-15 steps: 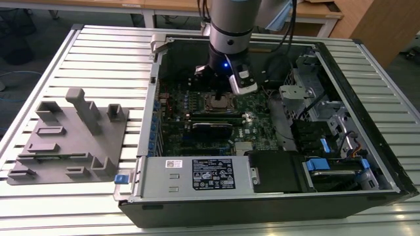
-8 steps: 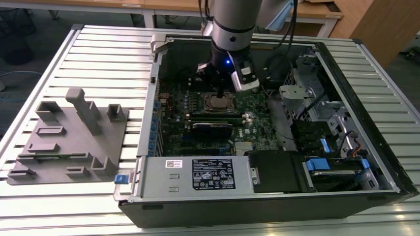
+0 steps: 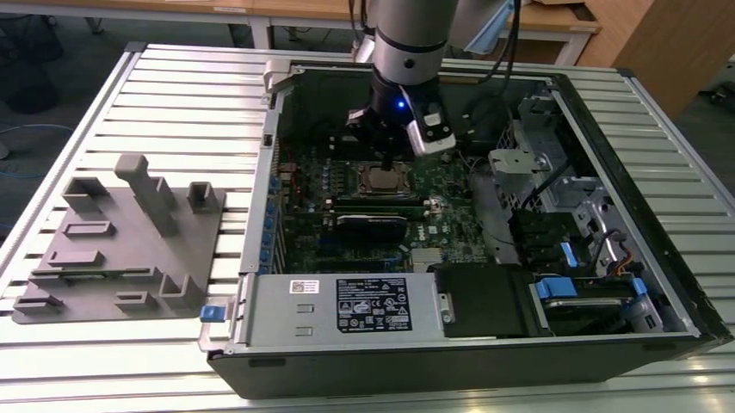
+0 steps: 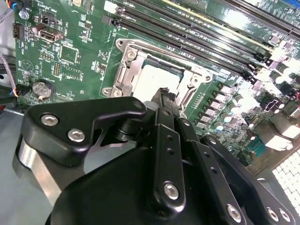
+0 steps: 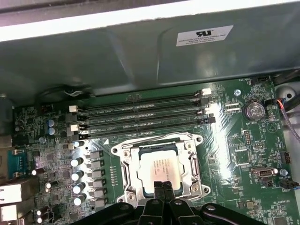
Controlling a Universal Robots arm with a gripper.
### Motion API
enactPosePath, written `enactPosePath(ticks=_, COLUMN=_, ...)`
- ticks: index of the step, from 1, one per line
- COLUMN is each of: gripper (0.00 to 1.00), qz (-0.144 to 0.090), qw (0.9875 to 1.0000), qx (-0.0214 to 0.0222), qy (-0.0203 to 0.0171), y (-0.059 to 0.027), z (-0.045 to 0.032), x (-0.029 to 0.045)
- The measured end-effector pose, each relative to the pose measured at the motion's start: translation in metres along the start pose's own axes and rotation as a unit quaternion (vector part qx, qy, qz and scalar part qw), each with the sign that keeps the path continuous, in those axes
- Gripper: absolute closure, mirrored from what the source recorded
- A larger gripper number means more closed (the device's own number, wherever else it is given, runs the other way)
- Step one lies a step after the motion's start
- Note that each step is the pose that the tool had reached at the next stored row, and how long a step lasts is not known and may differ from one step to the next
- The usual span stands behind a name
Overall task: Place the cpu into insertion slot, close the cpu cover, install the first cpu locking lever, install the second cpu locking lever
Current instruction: 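Install the second cpu locking lever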
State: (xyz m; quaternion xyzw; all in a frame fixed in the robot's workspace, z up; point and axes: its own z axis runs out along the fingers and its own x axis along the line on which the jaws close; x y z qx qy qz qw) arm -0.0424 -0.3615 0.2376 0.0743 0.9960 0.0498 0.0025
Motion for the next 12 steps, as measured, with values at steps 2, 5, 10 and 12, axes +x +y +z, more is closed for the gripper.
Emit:
enactPosePath(ticks=2, gripper=0.89, qz=0.000, qw=1.0000, qx=0.0010, qy=-0.0001, y=0.0005, z=0.0004, x=-0.0014)
enactPosePath(ticks=5, gripper=0.89, qz=0.000, qw=1.0000, qx=0.0015, qy=-0.0002, y=0.0017, z=0.0008, x=-0.0031)
enactPosePath(ticks=10, gripper=0.89, qz=0.000, qw=1.0000, qx=0.0015, qy=-0.0002, y=0.0034, z=0.0011, x=-0.0029)
enactPosePath(ticks=12, gripper=0.89, qz=0.000, qw=1.0000, qx=0.0016, qy=-0.0002, y=0.0035, z=0.0011, x=-0.0029)
